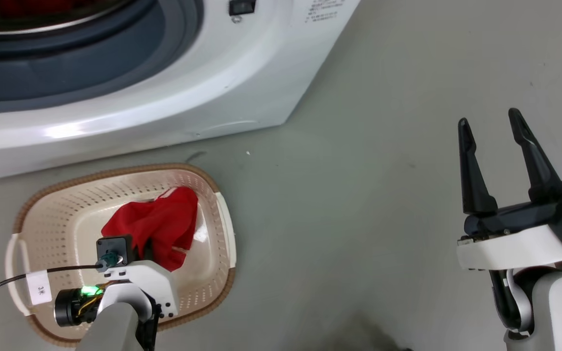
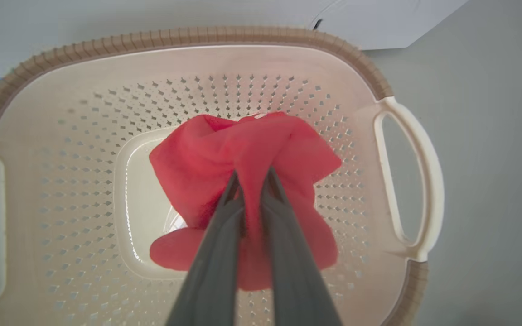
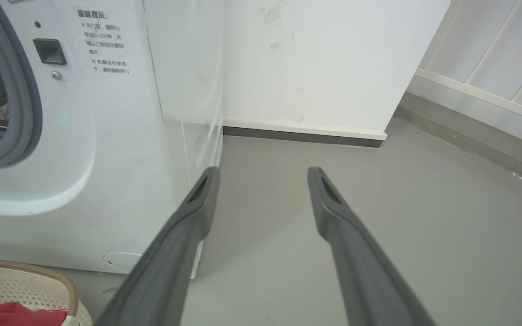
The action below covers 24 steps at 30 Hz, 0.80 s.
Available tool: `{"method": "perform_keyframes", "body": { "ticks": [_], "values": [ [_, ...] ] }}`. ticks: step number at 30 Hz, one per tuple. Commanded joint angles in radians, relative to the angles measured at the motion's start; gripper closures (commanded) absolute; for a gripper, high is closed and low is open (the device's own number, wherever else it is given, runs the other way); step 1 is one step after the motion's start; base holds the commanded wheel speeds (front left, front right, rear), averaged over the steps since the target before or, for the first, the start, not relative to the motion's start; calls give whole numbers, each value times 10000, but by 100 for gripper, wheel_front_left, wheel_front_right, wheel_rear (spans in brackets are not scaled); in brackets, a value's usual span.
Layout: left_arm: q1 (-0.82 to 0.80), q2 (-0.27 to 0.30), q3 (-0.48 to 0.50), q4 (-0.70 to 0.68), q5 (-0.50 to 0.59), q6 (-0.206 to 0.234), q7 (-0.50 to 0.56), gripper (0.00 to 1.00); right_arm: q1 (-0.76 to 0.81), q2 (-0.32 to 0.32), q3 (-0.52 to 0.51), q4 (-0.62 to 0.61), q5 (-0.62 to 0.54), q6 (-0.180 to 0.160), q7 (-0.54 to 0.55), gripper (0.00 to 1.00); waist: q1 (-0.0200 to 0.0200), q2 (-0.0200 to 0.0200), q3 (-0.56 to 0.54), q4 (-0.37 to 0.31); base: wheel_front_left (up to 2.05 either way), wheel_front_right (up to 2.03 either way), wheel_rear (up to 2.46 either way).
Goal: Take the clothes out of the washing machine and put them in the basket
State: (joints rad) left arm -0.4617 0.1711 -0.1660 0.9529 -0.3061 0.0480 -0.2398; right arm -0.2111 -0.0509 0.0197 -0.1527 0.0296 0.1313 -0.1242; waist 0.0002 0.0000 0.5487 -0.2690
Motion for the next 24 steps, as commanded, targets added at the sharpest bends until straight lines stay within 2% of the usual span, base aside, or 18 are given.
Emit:
{"method": "perform_keyframes", "body": {
  "ticks": [1, 5, 16, 17, 19, 20, 21, 22, 24],
  "values": [
    [-320, 44, 7, 419, -4, -1, -105, 100, -235, 7, 28, 0, 110, -9, -112, 0, -2, 0, 552, -363, 0, 0, 0],
    [-663, 114, 49, 1225, -9, 2, -197, 100, -412, 10, 62, -19, 188, -9, -235, 0, -2, 0, 1026, -535, 0, 0, 0],
    [-739, 22, 149, 2316, -140, -187, -271, 99, -541, 9, 168, 26, 163, -10, -406, 0, -2, 0, 1355, -692, 0, 0, 0],
    [-733, -7, 153, 2436, -165, -256, -263, 82, -538, 9, 171, 26, 149, -10, -402, 0, -2, 0, 1343, -684, 0, 0, 0],
    [-783, -84, 172, 2627, -257, -466, -264, 61, -545, 9, 125, -1, -41, -9, -407, 0, -2, 0, 1284, -630, 0, 0, 0],
    [-814, -116, 168, 2731, -292, -538, -264, 45, -528, 9, 90, 6, -75, -10, -391, 0, -2, 0, 1235, -587, 0, 0, 0],
    [-813, -152, 167, 2825, -339, -600, -265, 16, -502, 9, 76, 23, -143, -10, -365, 0, -2, 0, 1153, -554, 0, 0, 0],
    [-806, -178, 157, 2896, -345, -651, -264, 0, -474, 9, 74, 42, -187, -9, -331, 0, -2, 0, 1045, -525, 0, 0, 0],
    [-740, -264, 161, 3028, -415, -714, -262, 0, -391, 9, 91, 94, -245, -10, -291, 0, -2, 0, 750, -450, 0, 0, 0]
  ]
}}
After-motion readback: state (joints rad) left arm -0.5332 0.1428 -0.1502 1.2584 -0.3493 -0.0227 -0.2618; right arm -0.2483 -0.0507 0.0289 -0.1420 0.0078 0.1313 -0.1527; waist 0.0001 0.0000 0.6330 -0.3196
